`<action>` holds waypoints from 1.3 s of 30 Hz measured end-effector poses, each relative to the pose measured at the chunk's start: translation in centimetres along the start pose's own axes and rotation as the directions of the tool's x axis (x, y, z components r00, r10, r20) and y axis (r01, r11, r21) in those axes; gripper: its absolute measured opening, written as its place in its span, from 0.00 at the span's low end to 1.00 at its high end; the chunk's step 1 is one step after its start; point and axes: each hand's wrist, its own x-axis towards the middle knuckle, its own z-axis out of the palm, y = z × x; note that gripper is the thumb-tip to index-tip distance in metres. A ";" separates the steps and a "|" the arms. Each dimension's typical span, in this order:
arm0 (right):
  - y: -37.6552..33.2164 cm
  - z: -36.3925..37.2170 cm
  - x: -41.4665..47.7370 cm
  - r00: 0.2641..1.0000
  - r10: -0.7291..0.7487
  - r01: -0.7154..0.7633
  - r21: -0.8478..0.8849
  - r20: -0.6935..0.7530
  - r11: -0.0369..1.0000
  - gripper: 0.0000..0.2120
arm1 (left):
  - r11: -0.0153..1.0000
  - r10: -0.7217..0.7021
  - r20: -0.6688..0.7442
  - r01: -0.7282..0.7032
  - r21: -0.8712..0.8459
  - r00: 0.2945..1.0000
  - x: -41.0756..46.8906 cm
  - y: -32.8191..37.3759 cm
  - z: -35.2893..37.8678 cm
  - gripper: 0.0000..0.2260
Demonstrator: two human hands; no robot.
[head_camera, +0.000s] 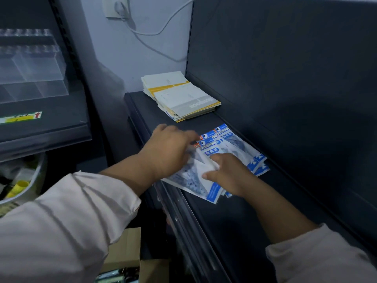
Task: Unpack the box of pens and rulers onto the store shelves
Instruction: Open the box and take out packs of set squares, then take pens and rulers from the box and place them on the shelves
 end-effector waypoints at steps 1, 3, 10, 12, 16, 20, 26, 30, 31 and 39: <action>0.6 0.1 0.0 0.999 0.050 -0.049 0.092 -0.015 0.995 0.08 | 0.999 -0.004 -0.070 0.002 -0.032 0.998 -0.2 -0.3 0.4 0.23; 1.7 0.3 -0.1 0.983 0.173 -0.150 0.264 -0.065 0.953 0.09 | 0.996 -0.039 -0.157 0.025 -0.087 0.987 -0.8 -1.2 1.0 0.25; 3.0 1.7 0.3 0.922 0.357 -0.329 0.181 -0.149 0.927 0.19 | 0.969 -0.210 0.001 0.208 -0.132 0.978 -4.7 -3.2 2.9 0.26; 2.4 2.2 0.0 0.920 0.313 -0.344 -0.104 -0.236 0.933 0.17 | 0.965 -0.220 0.036 0.223 -0.136 0.975 -5.8 -3.6 3.2 0.26; 1.3 3.2 -0.9 0.901 0.257 -0.386 -0.375 -0.351 0.843 0.23 | 0.953 -0.231 0.117 0.249 -0.172 0.966 -8.3 -4.4 3.8 0.27; -1.1 4.1 -2.1 0.905 0.136 -0.338 -0.488 -0.402 0.805 0.29 | 0.943 -0.254 0.120 0.273 -0.191 0.960 -11.6 -6.1 4.2 0.27; -7.2 10.6 -4.0 0.944 -0.209 0.058 -0.498 -0.254 0.865 0.26 | 0.911 -0.345 0.128 0.365 -0.194 0.930 -17.6 -9.0 4.2 0.26; -9.2 17.9 -5.7 0.958 -0.281 0.237 -0.385 -0.062 0.892 0.23 | 0.876 -0.420 0.204 0.453 -0.165 0.885 -23.2 -11.4 5.2 0.27; -9.2 19.9 -6.2 0.960 -0.279 0.256 -0.353 -0.016 0.900 0.23 | 0.865 -0.437 0.229 0.476 -0.157 0.870 -24.7 -12.0 5.7 0.26; -7.6 32.3 -8.7 0.926 -0.045 0.178 -0.328 0.375 0.928 0.25 | 0.782 -0.543 0.381 0.616 -0.096 0.749 -34.8 -16.1 10.9 0.25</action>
